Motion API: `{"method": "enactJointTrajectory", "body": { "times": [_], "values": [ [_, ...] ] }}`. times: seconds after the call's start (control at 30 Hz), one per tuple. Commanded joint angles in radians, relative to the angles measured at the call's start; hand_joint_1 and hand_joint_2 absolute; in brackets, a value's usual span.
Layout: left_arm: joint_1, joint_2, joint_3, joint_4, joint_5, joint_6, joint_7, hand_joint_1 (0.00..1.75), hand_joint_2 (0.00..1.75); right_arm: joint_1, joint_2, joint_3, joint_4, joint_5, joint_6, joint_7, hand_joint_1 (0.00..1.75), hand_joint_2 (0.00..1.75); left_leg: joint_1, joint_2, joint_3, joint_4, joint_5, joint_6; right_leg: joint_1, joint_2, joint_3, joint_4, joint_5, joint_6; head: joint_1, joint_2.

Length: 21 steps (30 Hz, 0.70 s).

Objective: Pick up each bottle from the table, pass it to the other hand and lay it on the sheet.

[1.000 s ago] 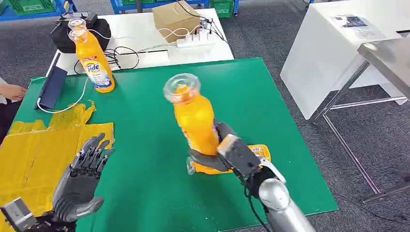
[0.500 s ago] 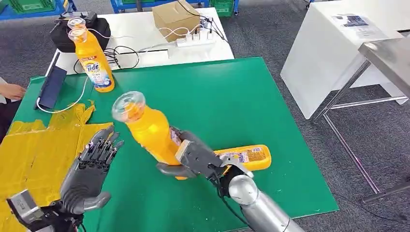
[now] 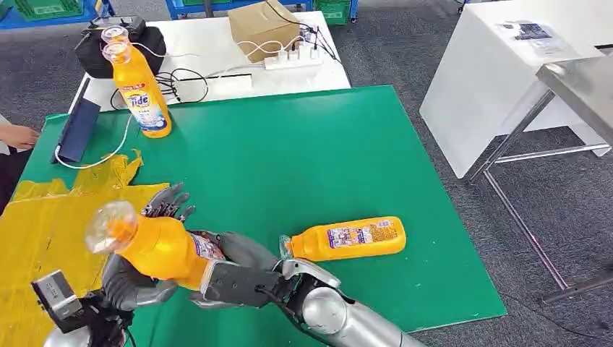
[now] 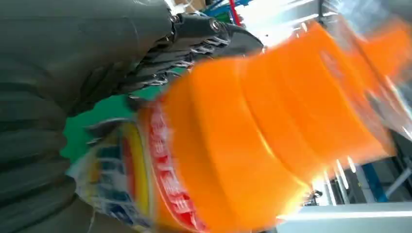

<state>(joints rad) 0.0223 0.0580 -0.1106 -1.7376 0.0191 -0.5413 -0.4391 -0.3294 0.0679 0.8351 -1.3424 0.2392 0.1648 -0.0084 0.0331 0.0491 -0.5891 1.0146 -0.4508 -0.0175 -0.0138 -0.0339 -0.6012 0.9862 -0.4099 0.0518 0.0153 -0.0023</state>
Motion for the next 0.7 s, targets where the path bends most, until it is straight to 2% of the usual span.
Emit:
{"method": "enactJointTrajectory", "body": {
  "times": [0.03, 0.33, 0.47, 0.5, 0.7],
  "values": [
    [-0.087, 0.027, -0.098, 0.110, 0.001, 0.001, 0.009, 0.00, 1.75, -0.060, -0.003, 0.112, 0.163, -0.006, 0.002, 0.011, 1.75, 1.75, -0.001, -0.005, 0.005, -0.002, 0.000, 0.003, -0.001, 0.002, 0.005, -0.001, 0.000, -0.002, 0.000, 0.000],
    [-0.086, 0.031, -0.105, 0.106, 0.001, -0.001, 0.009, 0.00, 1.75, -0.057, -0.004, 0.110, 0.178, -0.007, 0.001, 0.012, 1.75, 1.75, -0.001, -0.004, 0.003, -0.001, 0.000, 0.002, -0.001, 0.000, 0.003, -0.001, -0.001, -0.001, 0.000, 0.000],
    [-0.086, 0.031, -0.105, 0.106, 0.001, -0.001, 0.009, 0.00, 1.75, -0.057, -0.004, 0.110, 0.178, -0.007, 0.001, 0.012, 1.75, 1.75, -0.001, -0.007, 0.007, -0.003, 0.000, 0.004, -0.001, 0.002, 0.006, -0.001, -0.001, -0.003, 0.000, 0.000],
    [-0.086, 0.031, -0.105, 0.106, 0.001, -0.001, 0.009, 0.00, 1.75, -0.057, -0.004, 0.110, 0.178, -0.007, 0.001, 0.012, 1.75, 1.75, -0.001, -0.003, 0.002, -0.001, 0.000, 0.002, -0.001, 0.000, 0.002, 0.000, 0.000, -0.001, 0.000, 0.000],
    [-0.085, 0.033, -0.108, 0.104, -0.001, -0.002, 0.009, 0.00, 1.75, -0.060, -0.003, 0.112, 0.181, -0.006, 0.005, 0.015, 1.75, 1.75, -0.001, -0.004, 0.003, -0.001, 0.000, 0.002, -0.001, 0.000, 0.002, 0.000, 0.000, -0.001, 0.000, 0.000]
  ]
}}
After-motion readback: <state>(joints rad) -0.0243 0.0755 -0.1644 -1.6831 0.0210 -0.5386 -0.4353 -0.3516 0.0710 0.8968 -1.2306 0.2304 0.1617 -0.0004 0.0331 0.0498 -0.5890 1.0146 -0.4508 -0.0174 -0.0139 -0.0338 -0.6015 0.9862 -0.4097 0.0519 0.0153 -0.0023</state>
